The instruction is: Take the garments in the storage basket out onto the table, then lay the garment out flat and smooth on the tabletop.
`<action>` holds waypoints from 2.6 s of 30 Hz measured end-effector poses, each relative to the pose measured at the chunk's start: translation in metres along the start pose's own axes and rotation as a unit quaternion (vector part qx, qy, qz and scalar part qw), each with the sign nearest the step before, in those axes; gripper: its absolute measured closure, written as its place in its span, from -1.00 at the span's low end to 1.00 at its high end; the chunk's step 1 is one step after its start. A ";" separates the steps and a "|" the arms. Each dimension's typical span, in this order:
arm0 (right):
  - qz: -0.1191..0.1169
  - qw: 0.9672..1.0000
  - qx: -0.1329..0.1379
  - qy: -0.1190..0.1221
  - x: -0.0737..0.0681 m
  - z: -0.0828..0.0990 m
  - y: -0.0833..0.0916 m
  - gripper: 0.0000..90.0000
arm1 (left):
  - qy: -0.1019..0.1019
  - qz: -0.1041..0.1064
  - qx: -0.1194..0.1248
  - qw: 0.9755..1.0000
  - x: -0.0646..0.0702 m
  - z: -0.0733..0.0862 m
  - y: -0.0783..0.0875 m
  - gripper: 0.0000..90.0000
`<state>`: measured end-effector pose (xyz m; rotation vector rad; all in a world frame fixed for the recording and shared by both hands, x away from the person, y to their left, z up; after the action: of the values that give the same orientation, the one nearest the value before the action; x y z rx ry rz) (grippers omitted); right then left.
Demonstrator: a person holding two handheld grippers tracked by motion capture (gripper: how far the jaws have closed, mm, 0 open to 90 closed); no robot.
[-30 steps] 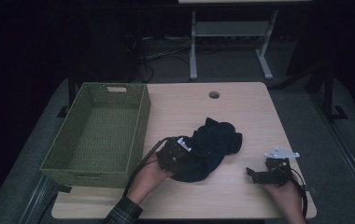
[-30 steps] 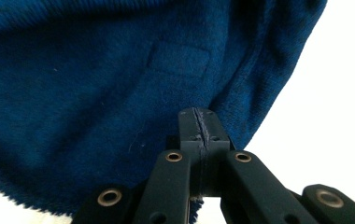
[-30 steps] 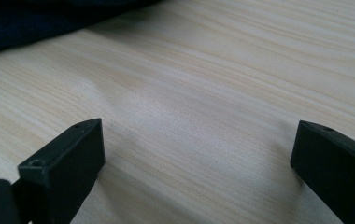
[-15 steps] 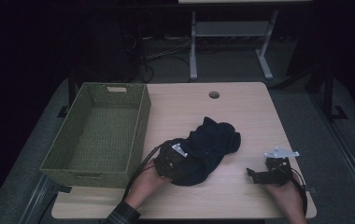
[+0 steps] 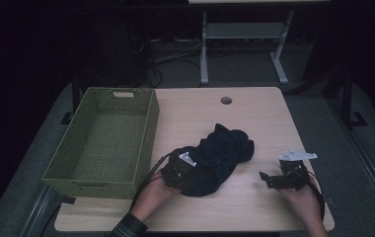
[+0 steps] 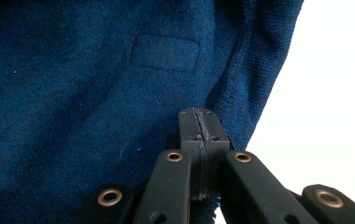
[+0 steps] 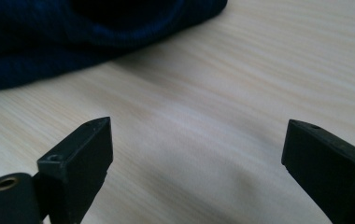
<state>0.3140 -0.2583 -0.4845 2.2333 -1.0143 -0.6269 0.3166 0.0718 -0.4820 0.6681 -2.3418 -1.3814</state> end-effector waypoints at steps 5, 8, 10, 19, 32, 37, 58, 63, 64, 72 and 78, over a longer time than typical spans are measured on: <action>-0.014 1.000 0.010 0.006 0.001 -0.019 0.006 -0.71 | -0.006 -0.010 0.000 1.000 0.002 0.000 0.001 1.00; -0.017 1.000 0.013 0.010 0.004 -0.034 0.008 -0.70 | -0.006 -0.013 0.002 1.000 0.003 0.000 0.000 1.00; -0.020 1.000 0.013 0.012 0.006 -0.044 0.009 -0.69 | -0.005 -0.011 0.005 1.000 0.002 0.000 0.000 1.00; -0.028 0.999 0.015 0.025 0.010 -0.093 0.002 -0.66 | 0.001 -0.006 0.007 1.000 0.001 0.001 0.000 1.00; -0.061 0.997 0.004 0.041 0.032 -0.133 -0.035 -0.24 | 0.006 0.000 0.008 1.000 0.000 0.001 0.000 1.00; -0.080 0.996 -0.013 0.034 0.039 -0.134 -0.057 -0.20 | 0.005 0.000 0.007 1.000 0.000 0.001 0.000 1.00; -0.141 0.987 -0.077 0.002 0.042 -0.120 -0.113 0.43 | 0.002 -0.002 0.005 1.000 0.000 0.001 0.000 1.00; -0.134 0.988 -0.080 0.015 0.040 -0.119 -0.112 0.79 | 0.003 -0.002 0.005 1.000 0.000 0.001 0.000 1.00; -0.131 0.988 -0.083 0.021 0.039 -0.120 -0.111 0.82 | 0.003 -0.002 0.005 1.000 0.000 0.001 0.000 1.00; -0.076 0.994 -0.059 0.041 0.043 -0.131 -0.092 0.87 | 0.001 -0.006 0.005 1.000 0.001 0.000 0.000 1.00; -0.050 0.997 -0.045 0.029 0.058 -0.131 -0.084 0.91 | -0.002 -0.011 0.007 1.000 0.004 -0.001 -0.001 1.00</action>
<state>0.4730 -0.2166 -0.4590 2.2202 -0.8343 -0.6329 0.3139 0.0682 -0.4820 0.6994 -2.3561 -1.3770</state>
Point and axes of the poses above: each handheld gripper's, and its own axes: y roughly backward along the jaws, z roughly out of its underside, x roughly to its right, the point moved 4 cm from there along -y, roughly forward along the jaws, and after that the axes turned 12 degrees about -z, right-handed, at the moved point
